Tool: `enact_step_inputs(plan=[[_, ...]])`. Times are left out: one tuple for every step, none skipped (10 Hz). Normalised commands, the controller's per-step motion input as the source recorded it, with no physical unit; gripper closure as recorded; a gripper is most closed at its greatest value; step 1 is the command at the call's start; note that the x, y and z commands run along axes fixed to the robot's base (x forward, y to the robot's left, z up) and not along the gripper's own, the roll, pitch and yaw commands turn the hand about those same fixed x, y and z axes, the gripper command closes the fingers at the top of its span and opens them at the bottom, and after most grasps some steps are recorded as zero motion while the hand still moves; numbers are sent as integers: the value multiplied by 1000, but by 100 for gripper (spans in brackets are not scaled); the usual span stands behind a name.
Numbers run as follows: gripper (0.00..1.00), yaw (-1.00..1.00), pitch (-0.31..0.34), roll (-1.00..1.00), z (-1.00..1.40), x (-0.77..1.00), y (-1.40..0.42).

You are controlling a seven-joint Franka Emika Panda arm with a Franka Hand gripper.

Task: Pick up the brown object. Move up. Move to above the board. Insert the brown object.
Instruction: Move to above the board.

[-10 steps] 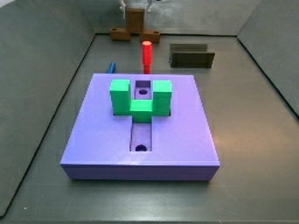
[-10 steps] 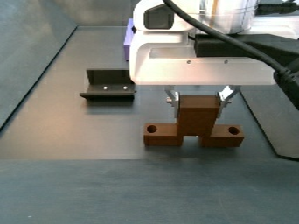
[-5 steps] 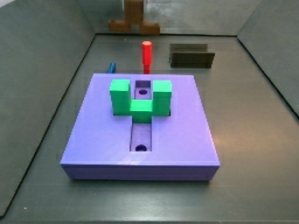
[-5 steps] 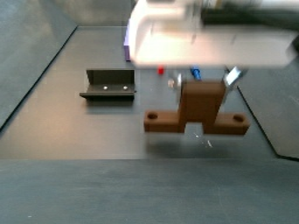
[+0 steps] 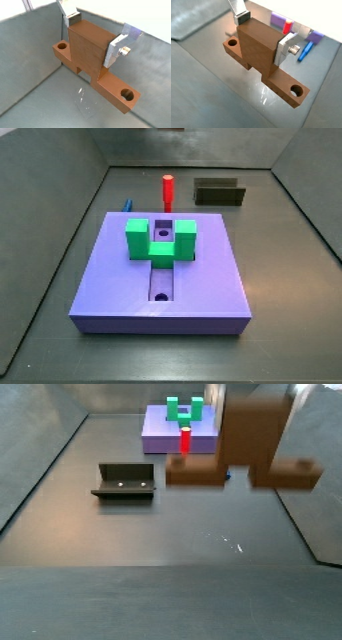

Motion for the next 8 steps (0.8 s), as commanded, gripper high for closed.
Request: enact_step_inputs(plan=[[100,2,63,-10,1400,50,22],[100,4,88,-1,524,24,-3],[100,291,107,-69,144,140,-1400],[100,258,77,-45,131,138,-1400],[100,182,30,-1,131,130,-1400],[100,75,-22,-27,127,126,-1400],[100,41,-6,5,131,127,-1400],[100,28,16,34,132,126,-1400]])
